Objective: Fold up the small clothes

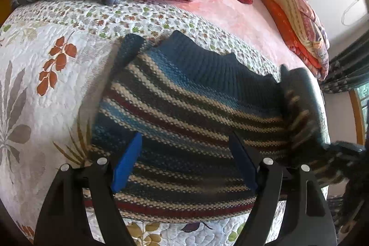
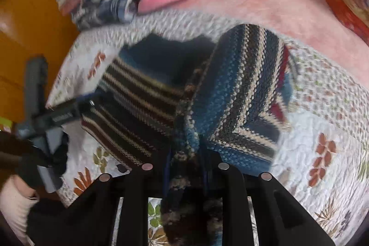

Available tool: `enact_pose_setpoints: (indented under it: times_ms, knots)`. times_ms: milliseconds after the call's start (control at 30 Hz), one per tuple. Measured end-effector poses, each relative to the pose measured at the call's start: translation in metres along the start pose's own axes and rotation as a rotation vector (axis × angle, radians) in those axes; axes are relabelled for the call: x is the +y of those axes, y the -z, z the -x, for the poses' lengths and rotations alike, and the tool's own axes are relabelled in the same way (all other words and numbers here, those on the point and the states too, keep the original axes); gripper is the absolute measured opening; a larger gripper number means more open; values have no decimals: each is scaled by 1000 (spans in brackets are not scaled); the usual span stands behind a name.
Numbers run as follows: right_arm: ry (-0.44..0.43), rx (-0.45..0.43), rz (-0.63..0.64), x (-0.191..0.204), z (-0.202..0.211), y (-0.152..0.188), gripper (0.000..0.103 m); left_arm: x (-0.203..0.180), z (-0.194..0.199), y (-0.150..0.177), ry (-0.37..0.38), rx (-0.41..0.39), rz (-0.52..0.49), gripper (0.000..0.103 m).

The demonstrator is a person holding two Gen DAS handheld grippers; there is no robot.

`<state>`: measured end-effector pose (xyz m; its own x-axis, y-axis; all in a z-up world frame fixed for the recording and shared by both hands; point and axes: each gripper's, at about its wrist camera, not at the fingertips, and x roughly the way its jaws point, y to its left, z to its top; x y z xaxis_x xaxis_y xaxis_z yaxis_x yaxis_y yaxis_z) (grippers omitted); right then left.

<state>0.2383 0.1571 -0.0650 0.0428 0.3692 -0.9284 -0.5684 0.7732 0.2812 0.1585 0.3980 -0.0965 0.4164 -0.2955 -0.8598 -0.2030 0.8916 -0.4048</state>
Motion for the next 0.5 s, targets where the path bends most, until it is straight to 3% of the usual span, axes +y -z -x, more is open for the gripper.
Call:
enact_pose_setpoints:
  times_ms: [167,267,500]
  knots:
    - [-1,61,15,20,-39,4,20,4,4,-5,23,-6,23,77]
    - [-47,82,-17,21,-57,11,20,0,5,-6,41,-7,19,77]
    - [-111,71,-61,14,-61,14,22,-13,0,-3,73,17,-14,77]
